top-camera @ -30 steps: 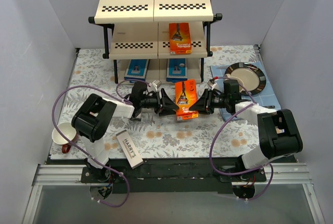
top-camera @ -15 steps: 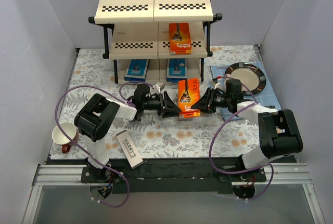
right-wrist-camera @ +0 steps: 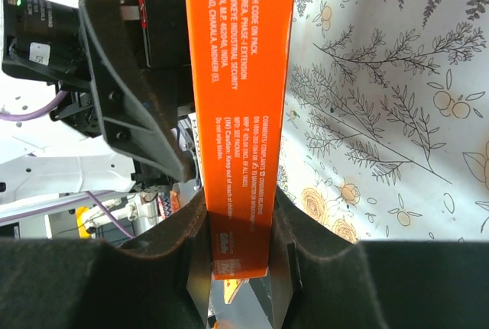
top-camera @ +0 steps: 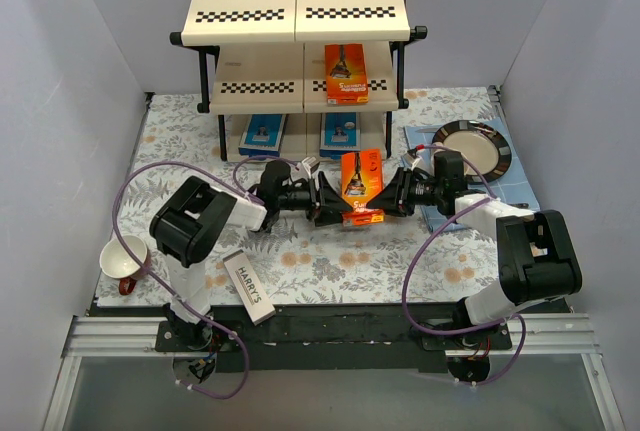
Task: Place and organize the shaving razors onto the shelf
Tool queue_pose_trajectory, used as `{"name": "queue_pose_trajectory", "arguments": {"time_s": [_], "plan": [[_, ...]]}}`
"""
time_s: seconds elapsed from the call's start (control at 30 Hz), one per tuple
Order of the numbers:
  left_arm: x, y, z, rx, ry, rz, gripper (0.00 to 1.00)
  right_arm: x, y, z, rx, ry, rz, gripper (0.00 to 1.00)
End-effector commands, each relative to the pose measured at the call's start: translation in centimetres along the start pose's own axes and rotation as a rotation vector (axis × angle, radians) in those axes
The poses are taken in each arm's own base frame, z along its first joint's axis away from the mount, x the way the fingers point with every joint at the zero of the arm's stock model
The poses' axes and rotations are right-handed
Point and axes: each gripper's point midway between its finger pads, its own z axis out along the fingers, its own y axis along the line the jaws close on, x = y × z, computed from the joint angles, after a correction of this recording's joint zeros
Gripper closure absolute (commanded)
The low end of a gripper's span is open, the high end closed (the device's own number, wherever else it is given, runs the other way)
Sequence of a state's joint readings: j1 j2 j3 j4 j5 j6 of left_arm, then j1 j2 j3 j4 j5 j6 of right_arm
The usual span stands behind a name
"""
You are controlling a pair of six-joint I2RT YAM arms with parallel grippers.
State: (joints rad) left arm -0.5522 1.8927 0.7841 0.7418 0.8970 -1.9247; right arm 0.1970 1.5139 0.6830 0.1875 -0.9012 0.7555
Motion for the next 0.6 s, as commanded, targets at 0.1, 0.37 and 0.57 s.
{"name": "queue_pose_trajectory", "arguments": {"time_s": [0.1, 0.37, 0.57], "plan": [[-0.6, -2.7, 0.6, 0.09, 0.019, 0.072, 0.67, -0.7, 1.8, 0.1, -0.051, 0.006, -0.086, 0.68], [-1.6, -5.4, -4.7, 0.101, 0.021, 0.191, 0.97, -2.5, 2.9, -1.4, -0.012, -0.009, -0.185, 0.26], [-4.4, -6.3, -12.7, 0.099, -0.02, 0.284, 1.0, -5.2, 6.6, -2.7, -0.059, -0.035, -0.323, 0.23]]}}
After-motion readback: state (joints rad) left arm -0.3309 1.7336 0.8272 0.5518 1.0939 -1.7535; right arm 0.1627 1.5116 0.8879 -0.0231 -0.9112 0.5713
